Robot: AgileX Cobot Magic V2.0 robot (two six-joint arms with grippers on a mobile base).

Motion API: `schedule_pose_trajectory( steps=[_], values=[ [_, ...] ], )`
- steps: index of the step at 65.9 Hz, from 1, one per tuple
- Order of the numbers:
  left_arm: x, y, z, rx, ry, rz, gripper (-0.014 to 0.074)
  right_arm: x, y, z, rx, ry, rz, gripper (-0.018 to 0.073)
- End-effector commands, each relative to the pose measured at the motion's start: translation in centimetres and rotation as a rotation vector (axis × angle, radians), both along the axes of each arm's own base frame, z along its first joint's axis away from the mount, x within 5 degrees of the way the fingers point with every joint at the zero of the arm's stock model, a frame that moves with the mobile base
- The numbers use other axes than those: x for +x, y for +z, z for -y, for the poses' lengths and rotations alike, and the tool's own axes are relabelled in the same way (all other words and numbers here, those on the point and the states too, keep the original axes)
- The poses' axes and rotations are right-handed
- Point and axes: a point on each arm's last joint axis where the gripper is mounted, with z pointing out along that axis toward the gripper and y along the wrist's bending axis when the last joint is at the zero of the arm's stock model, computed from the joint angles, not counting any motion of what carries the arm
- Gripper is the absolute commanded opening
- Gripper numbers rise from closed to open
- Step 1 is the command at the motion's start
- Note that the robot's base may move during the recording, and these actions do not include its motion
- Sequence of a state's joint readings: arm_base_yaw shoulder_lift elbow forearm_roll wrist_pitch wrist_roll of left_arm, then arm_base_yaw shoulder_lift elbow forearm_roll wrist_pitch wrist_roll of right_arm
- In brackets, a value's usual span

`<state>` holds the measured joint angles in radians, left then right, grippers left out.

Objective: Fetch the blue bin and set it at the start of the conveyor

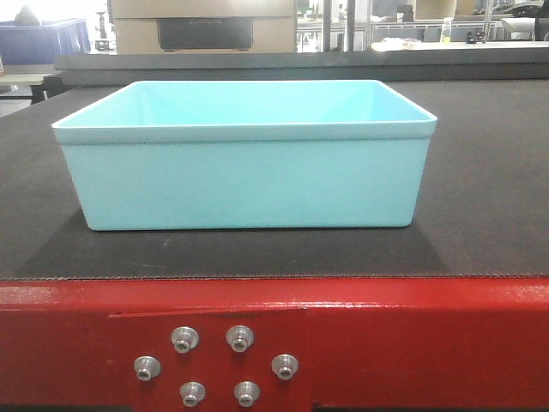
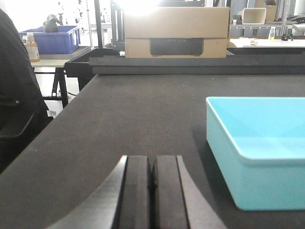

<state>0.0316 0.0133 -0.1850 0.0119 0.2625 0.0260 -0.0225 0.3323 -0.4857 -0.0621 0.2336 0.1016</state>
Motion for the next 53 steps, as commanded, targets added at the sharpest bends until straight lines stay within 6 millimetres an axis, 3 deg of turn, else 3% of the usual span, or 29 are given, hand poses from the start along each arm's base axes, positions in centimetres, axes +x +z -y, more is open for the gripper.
schedule_pose_trajectory(
  steps=[1, 9, 53],
  values=[
    [0.5, -2.1, 0.0, 0.001, 0.003, 0.014, -0.0111, -0.1, 0.2, 0.0, -0.017, -0.005, 0.029, -0.0162],
    [1.1, -4.3, 0.0, 0.002, 0.002, 0.029, -0.0111, -0.1, 0.3, 0.0, -0.017, -0.005, 0.034, -0.0162],
    [1.1, -4.2, 0.0, 0.002, 0.002, 0.035, -0.0111, -0.1, 0.3, 0.0, -0.018, -0.004, 0.036, -0.0162]
  ],
)
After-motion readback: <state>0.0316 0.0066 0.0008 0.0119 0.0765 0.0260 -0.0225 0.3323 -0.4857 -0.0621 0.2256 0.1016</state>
